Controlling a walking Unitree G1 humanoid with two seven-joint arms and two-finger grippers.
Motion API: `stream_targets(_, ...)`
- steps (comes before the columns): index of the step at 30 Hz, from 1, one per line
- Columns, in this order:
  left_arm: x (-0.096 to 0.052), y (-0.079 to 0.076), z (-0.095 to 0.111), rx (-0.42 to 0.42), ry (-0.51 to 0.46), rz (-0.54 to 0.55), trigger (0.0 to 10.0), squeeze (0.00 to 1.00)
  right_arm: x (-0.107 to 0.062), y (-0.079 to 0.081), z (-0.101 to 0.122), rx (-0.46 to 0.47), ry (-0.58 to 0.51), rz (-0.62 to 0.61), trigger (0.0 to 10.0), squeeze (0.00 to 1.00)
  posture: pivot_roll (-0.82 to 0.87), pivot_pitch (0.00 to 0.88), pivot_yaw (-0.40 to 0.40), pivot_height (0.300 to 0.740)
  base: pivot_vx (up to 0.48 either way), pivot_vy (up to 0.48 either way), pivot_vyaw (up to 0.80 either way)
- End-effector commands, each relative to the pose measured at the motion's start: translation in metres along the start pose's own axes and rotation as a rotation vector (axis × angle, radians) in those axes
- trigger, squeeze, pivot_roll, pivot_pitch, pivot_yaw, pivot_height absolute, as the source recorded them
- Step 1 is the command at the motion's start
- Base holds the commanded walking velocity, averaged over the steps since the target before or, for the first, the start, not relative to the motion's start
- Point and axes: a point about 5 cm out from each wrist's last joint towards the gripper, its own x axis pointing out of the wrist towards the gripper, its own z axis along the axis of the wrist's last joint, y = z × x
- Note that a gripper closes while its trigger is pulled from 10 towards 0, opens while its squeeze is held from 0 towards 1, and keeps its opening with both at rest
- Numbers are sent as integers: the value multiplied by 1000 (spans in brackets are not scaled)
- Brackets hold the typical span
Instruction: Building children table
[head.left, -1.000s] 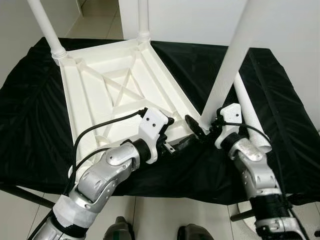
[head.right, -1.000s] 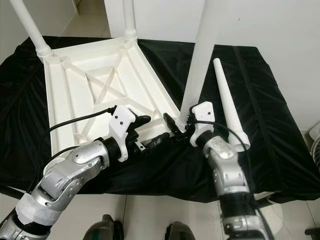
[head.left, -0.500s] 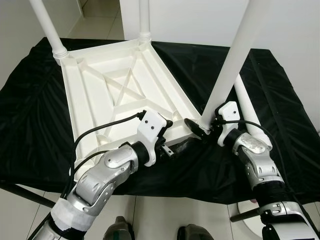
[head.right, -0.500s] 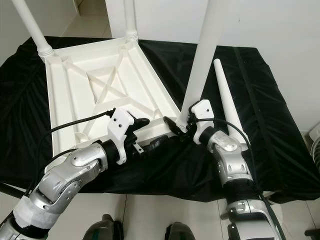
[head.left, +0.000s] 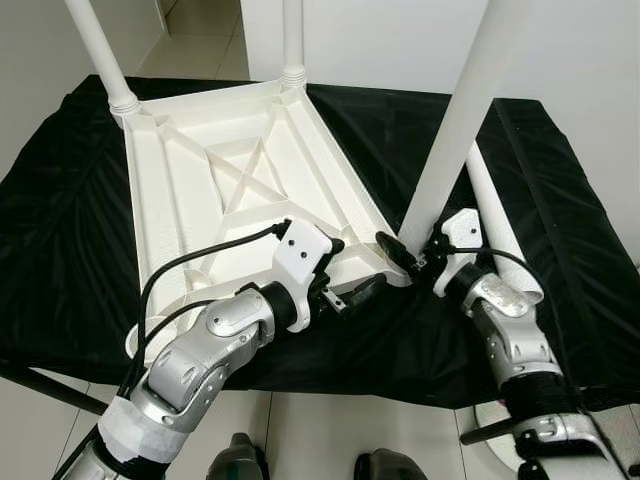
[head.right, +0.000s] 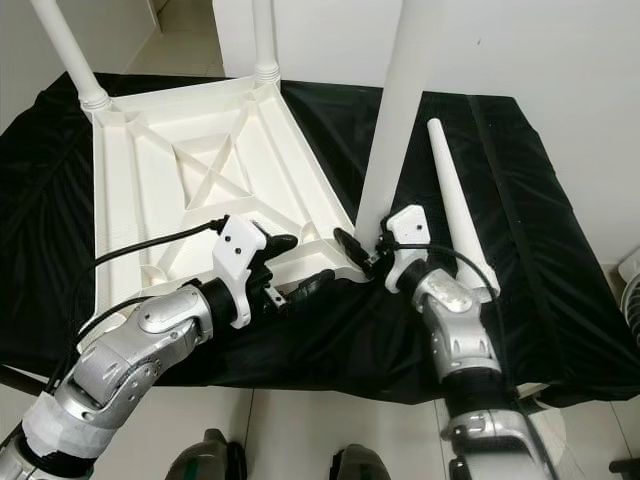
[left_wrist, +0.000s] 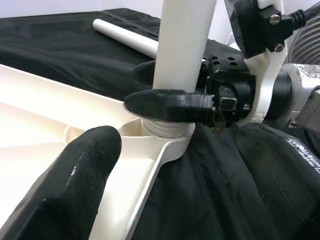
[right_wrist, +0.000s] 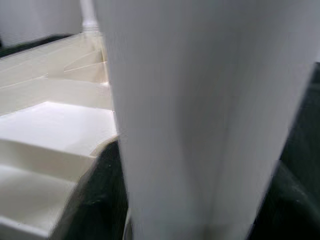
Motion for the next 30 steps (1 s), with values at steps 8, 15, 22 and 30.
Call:
stream_targets(8, -5, -3, -1, 3, 22, -72, 10000, 0, -23, 4, 29, 76, -195, -106, 10000, 0, 11, 97, 55, 740, 0, 0, 0)
stream_targets(15, -8, -3, -2, 4, 33, -77, 10000, 0, -40, 11, 34, 49, -201, -154, 10000, 0, 5, 105, 69, 740, 0, 0, 0)
stream_targets(22, -7, -1, -1, 14, 34, -77, 10000, 0, -53, 23, 38, 87, -205, -200, 10000, 945, 5, 102, 70, 740, 0, 0, 0)
stream_targets(30, -7, 0, -1, 29, 34, -51, 10000, 0, -74, 43, 29, 35, -176, -244, 1059, 0, 4, 95, 50, 740, 0, 0, 0)
